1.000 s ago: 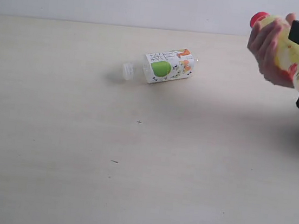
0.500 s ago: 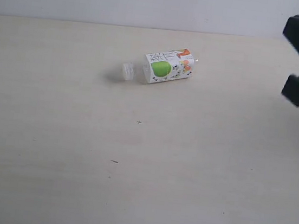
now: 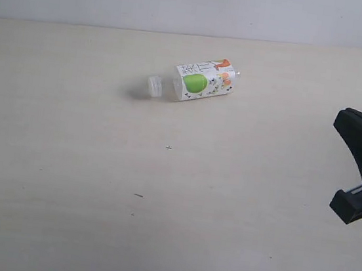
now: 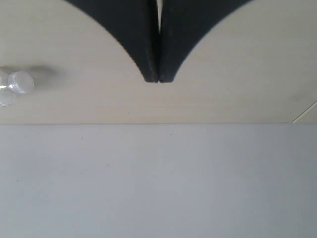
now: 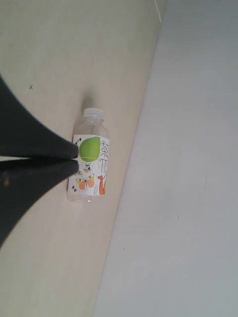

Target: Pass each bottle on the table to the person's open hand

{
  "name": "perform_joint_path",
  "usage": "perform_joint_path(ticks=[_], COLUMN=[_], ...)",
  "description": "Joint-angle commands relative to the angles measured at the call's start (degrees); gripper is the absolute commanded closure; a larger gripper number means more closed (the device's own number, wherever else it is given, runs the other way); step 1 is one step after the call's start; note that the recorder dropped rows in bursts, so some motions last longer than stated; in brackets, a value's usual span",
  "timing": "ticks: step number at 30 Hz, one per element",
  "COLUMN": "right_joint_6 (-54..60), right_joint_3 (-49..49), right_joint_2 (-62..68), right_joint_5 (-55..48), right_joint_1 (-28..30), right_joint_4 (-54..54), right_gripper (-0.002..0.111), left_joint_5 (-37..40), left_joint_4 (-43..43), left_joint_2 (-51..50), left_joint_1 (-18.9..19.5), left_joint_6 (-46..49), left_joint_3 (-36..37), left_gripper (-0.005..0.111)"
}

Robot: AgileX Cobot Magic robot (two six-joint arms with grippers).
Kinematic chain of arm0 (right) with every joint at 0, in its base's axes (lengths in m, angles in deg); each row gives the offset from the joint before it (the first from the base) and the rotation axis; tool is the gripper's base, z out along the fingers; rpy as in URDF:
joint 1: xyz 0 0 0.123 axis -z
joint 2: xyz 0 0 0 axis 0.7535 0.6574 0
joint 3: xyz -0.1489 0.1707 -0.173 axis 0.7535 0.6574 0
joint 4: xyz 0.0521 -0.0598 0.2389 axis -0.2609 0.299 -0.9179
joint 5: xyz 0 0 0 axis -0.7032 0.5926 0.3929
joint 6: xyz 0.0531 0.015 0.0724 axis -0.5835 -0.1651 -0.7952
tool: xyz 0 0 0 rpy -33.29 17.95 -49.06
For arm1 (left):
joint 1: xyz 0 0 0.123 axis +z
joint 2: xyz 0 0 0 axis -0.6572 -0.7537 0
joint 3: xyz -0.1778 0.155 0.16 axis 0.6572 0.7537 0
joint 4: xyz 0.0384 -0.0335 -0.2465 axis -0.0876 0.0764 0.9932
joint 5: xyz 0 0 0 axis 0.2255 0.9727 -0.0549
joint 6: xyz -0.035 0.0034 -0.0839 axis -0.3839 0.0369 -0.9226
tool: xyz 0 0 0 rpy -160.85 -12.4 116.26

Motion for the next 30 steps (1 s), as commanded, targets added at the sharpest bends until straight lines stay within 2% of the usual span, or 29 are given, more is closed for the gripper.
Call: perform_joint_path(ticks=[1,30], right_joint_6=[1.0,-2.1], right_joint_3=[0.2,0.2], right_joint_2=[-0.2,-0.2], right_joint_5=[0.7,3.8], right_joint_1=[0.1,0.1], right_joint_4=[-1.0,-0.9], right_gripper=[0.108,0.108], left_joint_5=[-0.2,-0.2], left_joint_4=[-0.1,-0.1], left_joint_2=[0.3,0.3], left_joint_1=[-0.2,-0.2], left_joint_6=[-0.1,-0.1], left_joint_3=[0.2,0.2], left_gripper=[0.105,0.105])
